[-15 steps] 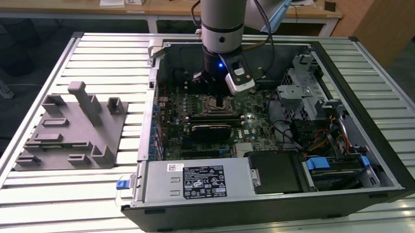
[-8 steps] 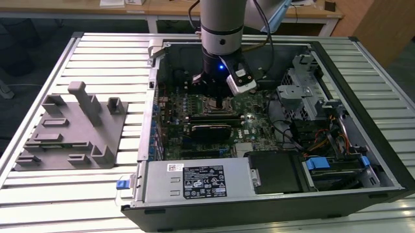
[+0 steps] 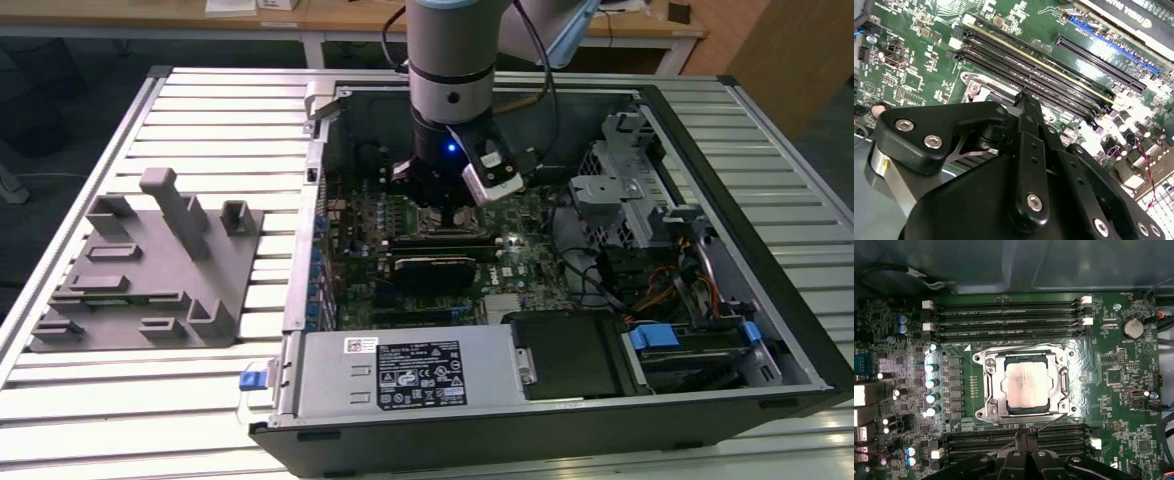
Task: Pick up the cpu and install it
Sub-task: 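Install the second cpu locking lever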
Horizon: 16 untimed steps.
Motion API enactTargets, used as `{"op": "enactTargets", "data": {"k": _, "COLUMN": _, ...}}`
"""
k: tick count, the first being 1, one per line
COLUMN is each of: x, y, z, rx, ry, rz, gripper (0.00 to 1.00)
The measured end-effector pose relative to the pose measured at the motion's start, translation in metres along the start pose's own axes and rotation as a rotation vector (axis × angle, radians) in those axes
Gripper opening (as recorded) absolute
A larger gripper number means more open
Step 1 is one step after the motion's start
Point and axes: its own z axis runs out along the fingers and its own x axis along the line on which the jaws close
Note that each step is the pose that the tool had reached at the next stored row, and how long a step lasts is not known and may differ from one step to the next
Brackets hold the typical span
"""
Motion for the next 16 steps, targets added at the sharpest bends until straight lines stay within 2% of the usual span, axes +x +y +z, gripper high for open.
{"op": "enactTargets", "data": {"k": 5, "x": 0.0015, "y": -0.0023, "z": 0.0046, "rx": -0.0037, "ry": 0.0005, "rz": -0.006, "gripper": 0.11}}
{"op": "enactTargets", "data": {"k": 10, "x": 0.0054, "y": -0.0053, "z": 0.0064, "rx": -0.029, "ry": 0.0022, "rz": -0.012, "gripper": 0.11}}
{"op": "enactTargets", "data": {"k": 16, "x": 0.0139, "y": -0.0115, "z": 0.0087, "rx": -0.0465, "ry": 0.0035, "rz": -0.018, "gripper": 0.11}}
